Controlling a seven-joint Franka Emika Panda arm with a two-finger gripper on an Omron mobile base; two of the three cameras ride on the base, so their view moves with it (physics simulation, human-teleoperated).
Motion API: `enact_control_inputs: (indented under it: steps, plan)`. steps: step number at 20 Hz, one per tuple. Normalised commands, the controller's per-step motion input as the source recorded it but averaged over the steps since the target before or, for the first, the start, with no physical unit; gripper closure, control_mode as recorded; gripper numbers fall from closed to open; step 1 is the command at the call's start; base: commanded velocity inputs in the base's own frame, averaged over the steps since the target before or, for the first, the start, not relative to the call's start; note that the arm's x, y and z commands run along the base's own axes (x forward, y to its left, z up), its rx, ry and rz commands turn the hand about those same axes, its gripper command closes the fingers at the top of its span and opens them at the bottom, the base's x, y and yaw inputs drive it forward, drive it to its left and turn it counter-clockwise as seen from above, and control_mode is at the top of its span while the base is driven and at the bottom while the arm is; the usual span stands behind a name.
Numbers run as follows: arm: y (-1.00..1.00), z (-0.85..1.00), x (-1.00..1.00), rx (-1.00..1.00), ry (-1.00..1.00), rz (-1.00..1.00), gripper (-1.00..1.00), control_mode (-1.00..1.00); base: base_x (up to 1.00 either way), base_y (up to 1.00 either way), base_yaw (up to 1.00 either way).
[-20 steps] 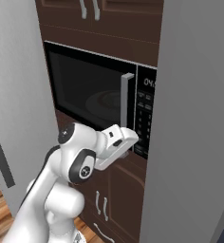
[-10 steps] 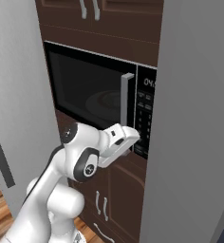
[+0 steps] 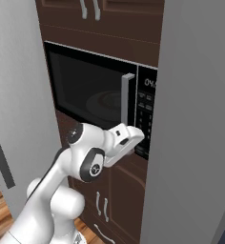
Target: Transport the fish from the fridge to the microwave and turn on the microwave.
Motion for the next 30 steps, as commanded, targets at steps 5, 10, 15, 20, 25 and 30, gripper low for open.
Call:
enact_control_inputs:
  steps: [5,10,15,20,25,30]
  plan:
    - [-0.02,-0.09,0.20,0.00,0.00,0.00,1.00,-1.00,0.00,0.00,0.00]
    - [-0.01,-0.13,0.20,0.00,0.00,0.00,1.00,-1.00,0.00,0.00,0.00]
    - [-0.07,-0.12,0.12,0.00,0.00,0.00,1.00,-1.00,0.00,0.00,0.00]
    - [-0.15,-0.13,0.10,0.00,0.00,0.00,1.00,-1.00,0.00,0.00,0.00]
    - [-0.09,-0.14,0.16,0.00,0.00,0.00,1.00,-1.00,0.00,0.00,0.00]
    - [0.00,-0.14,0.28,-0.01,0.00,0.00,1.00,-1.00,0.00,0.00,0.00]
